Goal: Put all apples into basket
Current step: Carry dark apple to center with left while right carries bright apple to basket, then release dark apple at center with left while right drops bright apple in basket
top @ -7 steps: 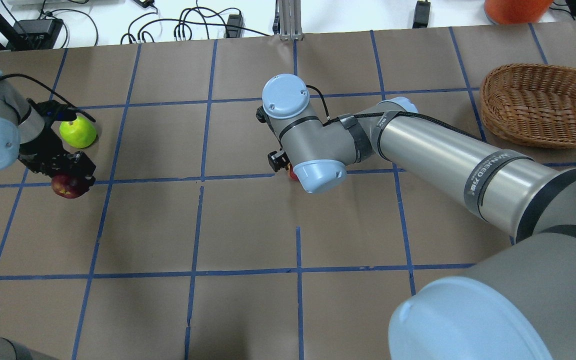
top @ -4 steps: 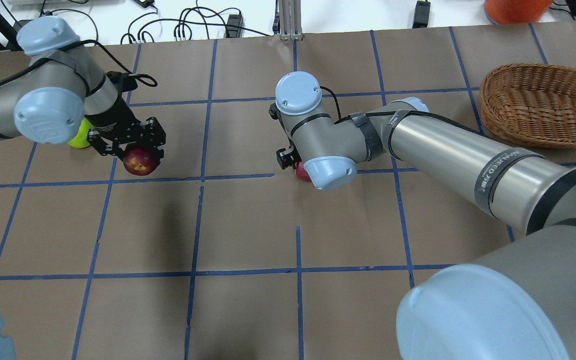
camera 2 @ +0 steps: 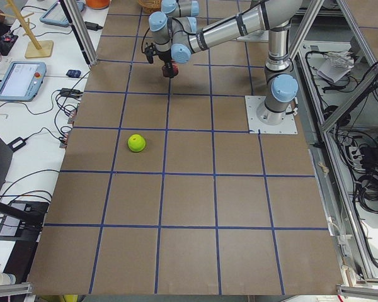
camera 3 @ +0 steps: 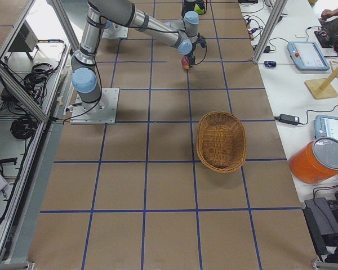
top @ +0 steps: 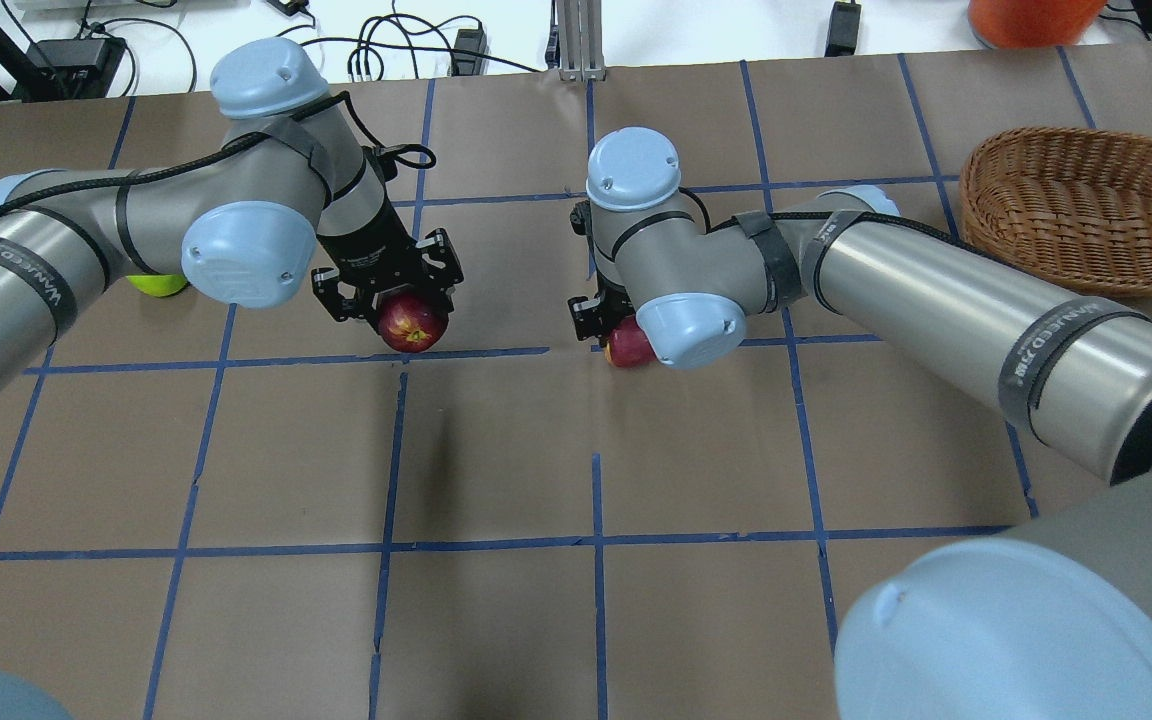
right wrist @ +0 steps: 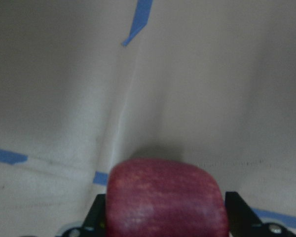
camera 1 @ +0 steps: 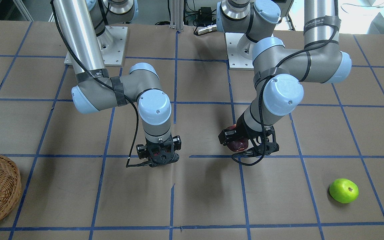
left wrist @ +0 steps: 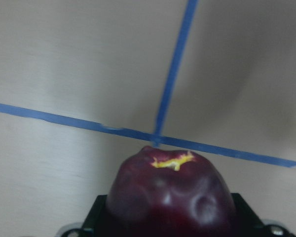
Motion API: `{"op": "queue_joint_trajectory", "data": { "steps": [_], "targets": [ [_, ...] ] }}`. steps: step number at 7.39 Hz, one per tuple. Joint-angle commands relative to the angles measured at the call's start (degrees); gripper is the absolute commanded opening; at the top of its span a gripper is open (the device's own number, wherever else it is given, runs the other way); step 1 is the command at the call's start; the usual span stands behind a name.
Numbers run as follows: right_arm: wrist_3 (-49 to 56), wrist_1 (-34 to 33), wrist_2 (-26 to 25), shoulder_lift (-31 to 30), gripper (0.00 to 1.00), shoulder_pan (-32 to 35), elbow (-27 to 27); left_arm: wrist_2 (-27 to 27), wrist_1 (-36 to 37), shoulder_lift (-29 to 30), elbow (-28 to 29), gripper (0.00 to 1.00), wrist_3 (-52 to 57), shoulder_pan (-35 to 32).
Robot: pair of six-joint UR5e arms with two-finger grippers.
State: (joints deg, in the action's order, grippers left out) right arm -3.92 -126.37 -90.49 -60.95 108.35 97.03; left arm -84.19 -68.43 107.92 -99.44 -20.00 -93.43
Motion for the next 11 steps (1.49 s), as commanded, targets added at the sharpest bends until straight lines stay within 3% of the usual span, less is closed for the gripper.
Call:
{"op": "queue_joint_trajectory", "data": {
  "steps": [1, 3, 4, 6, 8, 9, 11],
  "targets": [
    [-0.2, 6.0, 4.7, -3.2, 0.22, -2.4, 0.2, 0.2, 0.8, 0.3, -0.3, 0.42, -2.9, -1.9],
    [1.5, 7.9, 4.4, -4.5, 0.0, -5.8, -0.4, 0.6, 1.9, 1.0, -0.5, 0.42, -6.5, -2.8],
    [6.0, 9.5, 2.5, -6.1, 0.0, -8.9, -1.1, 2.8, 5.2, 2.3, -0.1, 0.42, -13.0, -5.2],
    [14.3, 13.2, -1.0, -9.3, 0.0, -21.4, -3.0, 3.2, 18.3, 8.7, -0.1, 0.42, -30.4, -12.9],
    [33.1, 12.4, -4.2, -8.7, 0.0, -33.1, -6.5, 2.8, 25.8, 12.2, -0.1, 0.43, -33.5, -15.6],
    [40.6, 12.2, -7.8, -8.0, 0.0, -37.8, -9.1, 2.7, 26.1, 12.2, -1.2, 0.99, -33.3, -15.6],
    [54.1, 10.3, -10.8, -0.8, 0.0, -44.0, -16.3, 2.8, 25.8, 10.9, -1.2, 1.0, -32.6, -15.3]
  ]
}}
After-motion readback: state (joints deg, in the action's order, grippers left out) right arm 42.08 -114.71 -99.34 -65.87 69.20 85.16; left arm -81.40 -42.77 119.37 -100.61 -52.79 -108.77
